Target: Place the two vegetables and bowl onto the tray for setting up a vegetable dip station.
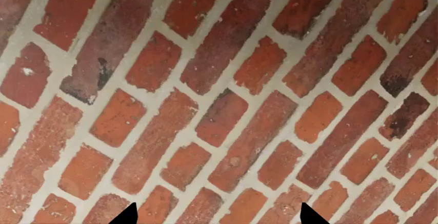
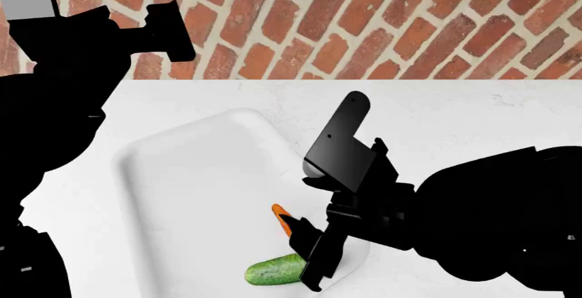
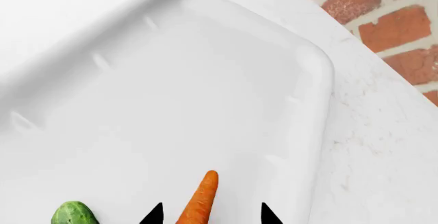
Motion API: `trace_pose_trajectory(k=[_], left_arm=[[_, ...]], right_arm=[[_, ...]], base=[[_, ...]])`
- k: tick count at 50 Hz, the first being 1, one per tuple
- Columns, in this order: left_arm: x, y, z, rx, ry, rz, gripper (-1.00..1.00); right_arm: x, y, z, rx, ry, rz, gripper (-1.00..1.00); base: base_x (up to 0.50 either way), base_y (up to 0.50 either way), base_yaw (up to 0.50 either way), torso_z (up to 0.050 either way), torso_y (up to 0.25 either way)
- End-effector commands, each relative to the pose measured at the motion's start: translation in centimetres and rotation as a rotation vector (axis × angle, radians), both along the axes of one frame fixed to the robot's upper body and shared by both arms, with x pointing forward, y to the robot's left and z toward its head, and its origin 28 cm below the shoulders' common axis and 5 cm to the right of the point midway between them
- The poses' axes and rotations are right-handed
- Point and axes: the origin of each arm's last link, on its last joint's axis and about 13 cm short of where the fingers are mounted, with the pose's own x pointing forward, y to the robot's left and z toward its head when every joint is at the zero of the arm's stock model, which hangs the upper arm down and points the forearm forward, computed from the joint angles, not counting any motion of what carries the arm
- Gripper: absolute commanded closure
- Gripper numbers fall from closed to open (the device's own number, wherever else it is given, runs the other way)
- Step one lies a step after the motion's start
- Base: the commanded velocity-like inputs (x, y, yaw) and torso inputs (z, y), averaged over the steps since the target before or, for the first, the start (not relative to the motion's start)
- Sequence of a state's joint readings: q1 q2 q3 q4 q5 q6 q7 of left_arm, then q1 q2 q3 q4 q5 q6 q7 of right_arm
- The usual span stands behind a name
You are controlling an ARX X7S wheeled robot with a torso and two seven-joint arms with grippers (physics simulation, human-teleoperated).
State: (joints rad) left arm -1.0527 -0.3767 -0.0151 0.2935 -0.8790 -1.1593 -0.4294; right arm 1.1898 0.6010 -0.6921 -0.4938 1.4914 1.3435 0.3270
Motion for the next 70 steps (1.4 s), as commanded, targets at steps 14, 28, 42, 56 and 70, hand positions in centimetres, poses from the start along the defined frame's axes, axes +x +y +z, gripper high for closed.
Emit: trace_pose_trajectory(k=[14,28,42,56,70], left_arm=[[0.1,0.0,0.1,-0.019,-0.004,-0.003,-1.0],[-1.8,0.2,0.3,-0.06,-0.131,0.004,-1.0],[-4.4,0.6,0.1,-0.032,-0.301,-0.007,-1.0],[-4.4,0.6,0.2,-0.032,-0.298,-0.001,-1.0],[-4.5,0.5,0.4,-0.031,-0.299,-0.002,-1.0]], right_arm=[[0.2,-0.5,0.6,0.079,-0.07,-0.038,-1.0],[-0.9,-4.7,3.5,0.579,-0.794,-0.469,-1.0],[-3.7,-6.1,3.5,0.733,-0.889,-0.584,-1.0],[-3.8,-6.2,3.5,0.717,-0.886,-0.571,-1.0],[-4.0,-6.1,3.1,0.714,-0.864,-0.546,-1.0]], base=[[0.0,0.0,0.0,0.0,0.0],[0.0,0.0,0.0,0.0,0.0],[-0.05,0.0,0.0,0.0,0.0],[-0.5,0.0,0.0,0.0,0.0],[-0.5,0.0,0.0,0.0,0.0]])
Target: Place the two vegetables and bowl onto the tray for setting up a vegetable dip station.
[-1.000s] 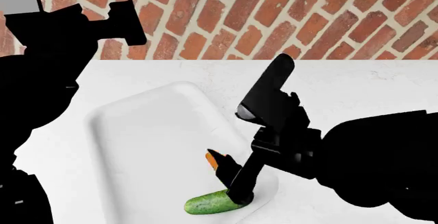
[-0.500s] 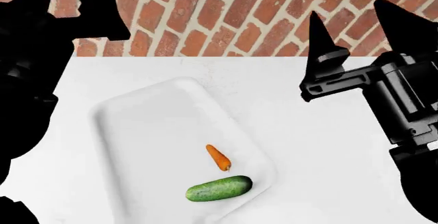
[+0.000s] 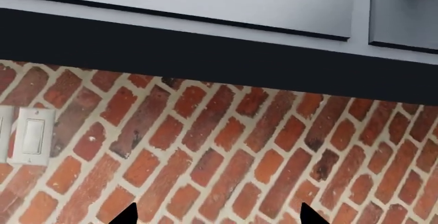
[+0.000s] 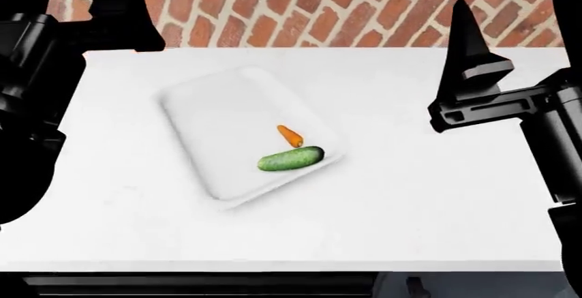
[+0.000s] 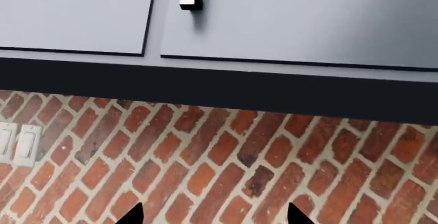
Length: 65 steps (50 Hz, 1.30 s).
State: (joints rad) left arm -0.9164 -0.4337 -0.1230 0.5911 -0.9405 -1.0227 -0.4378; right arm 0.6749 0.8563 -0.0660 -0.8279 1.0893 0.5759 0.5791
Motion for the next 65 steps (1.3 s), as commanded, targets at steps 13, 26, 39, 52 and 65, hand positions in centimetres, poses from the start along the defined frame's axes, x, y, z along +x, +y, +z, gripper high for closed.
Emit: trace_pose_trajectory(k=[13,26,39,52,65], left_arm=[[-0.1,0.0,0.2,-0.011,-0.007,0.0,-1.0],[-0.1,-0.1,0.1,-0.01,-0.003,-0.001,-1.0],[-0.2,0.0,0.0,-0.012,0.004,-0.003,-1.0],[-0.3,0.0,0.0,-0.011,0.006,-0.004,-1.0],[-0.3,0.0,0.0,-0.015,0.012,-0.008,-1.0]], right_arm=[[-0.5,0.3,-1.0,-0.039,0.023,0.037,-1.0],[-0.5,0.1,-1.2,-0.088,-0.003,-0.026,-1.0],[-0.4,0.2,-1.5,-0.128,-0.01,-0.069,-1.0],[-0.4,0.1,-1.6,-0.121,-0.009,-0.079,-1.0],[-0.4,0.2,-1.6,-0.117,-0.005,-0.069,-1.0]], base=[[-0.5,-0.03,0.0,0.0,0.0],[-0.47,-0.17,0.0,0.0,0.0],[-0.01,0.5,0.0,0.0,0.0],[0.0,0.5,0.0,0.0,0.0],[0.0,0.5,0.0,0.0,0.0]])
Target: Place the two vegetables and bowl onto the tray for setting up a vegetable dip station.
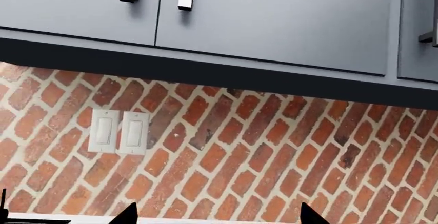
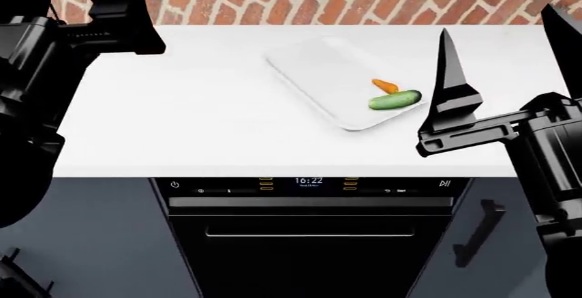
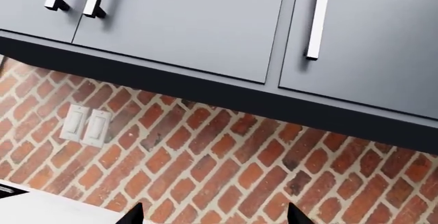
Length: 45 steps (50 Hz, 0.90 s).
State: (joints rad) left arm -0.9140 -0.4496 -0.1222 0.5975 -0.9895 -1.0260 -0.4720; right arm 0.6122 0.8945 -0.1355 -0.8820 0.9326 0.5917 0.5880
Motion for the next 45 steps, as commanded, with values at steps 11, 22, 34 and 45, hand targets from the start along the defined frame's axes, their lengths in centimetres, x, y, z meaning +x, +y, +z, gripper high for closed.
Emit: trace_pose_trajectory(k=[11,22,34,45], left_arm=[[0.06,0.05,0.02,-0.012,0.002,-0.002,-1.0],[0.01,0.08,0.01,-0.013,0.001,-0.002,-1.0],[-0.01,0.09,0.02,-0.013,0.001,-0.001,-1.0],[-0.08,0.08,0.02,-0.015,0.0,-0.003,-1.0]], right_arm=[[-0.1,0.05,-0.03,0.008,0.008,0.017,-1.0],[-0.05,0.13,-0.05,0.008,0.01,0.019,-1.0],[-0.09,0.12,-0.09,0.014,0.013,0.019,-1.0],[-0.13,0.15,-0.17,0.015,0.016,0.021,-1.0]], base=[[0.0,0.5,0.0,0.0,0.0],[0.0,0.5,0.0,0.0,0.0],[0.0,0.5,0.0,0.0,0.0],[0.0,0.5,0.0,0.0,0.0]])
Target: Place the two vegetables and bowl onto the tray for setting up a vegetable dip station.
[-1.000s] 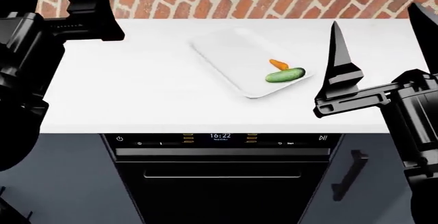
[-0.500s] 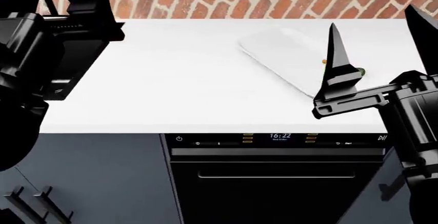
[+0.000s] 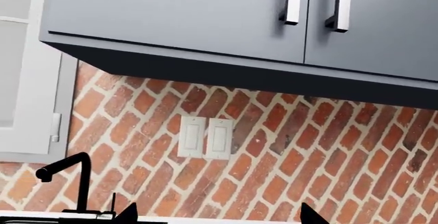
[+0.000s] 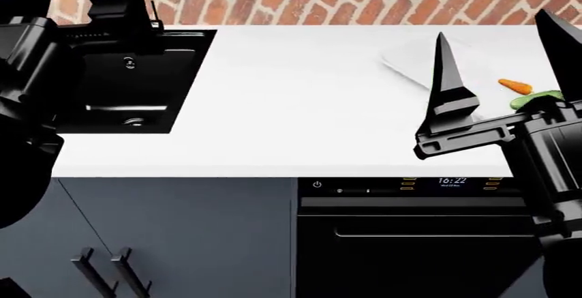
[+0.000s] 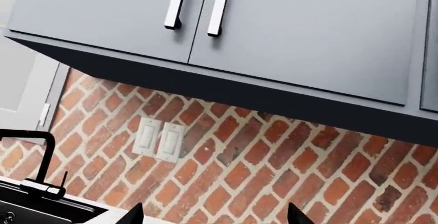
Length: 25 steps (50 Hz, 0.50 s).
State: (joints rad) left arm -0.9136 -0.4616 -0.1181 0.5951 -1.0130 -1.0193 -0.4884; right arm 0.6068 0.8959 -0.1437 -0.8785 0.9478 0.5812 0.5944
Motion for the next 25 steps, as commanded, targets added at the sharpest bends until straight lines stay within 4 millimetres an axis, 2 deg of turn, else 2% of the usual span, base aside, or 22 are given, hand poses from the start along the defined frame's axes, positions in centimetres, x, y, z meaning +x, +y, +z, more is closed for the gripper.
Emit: trace_pose_trajectory(k=[1,25], left_arm=[[0.0,0.05,0.01,-0.012,-0.005,-0.002,-1.0],[-0.11,0.04,0.06,-0.011,-0.004,-0.001,-1.0]], right_arm=[[-0.12,0.03,0.0,0.005,0.0,0.01,-1.0],[-0.19,-0.01,-0.06,0.01,0.001,0.007,-1.0]], base=[[0.0,0.5,0.0,0.0,0.0],[0.0,0.5,0.0,0.0,0.0]])
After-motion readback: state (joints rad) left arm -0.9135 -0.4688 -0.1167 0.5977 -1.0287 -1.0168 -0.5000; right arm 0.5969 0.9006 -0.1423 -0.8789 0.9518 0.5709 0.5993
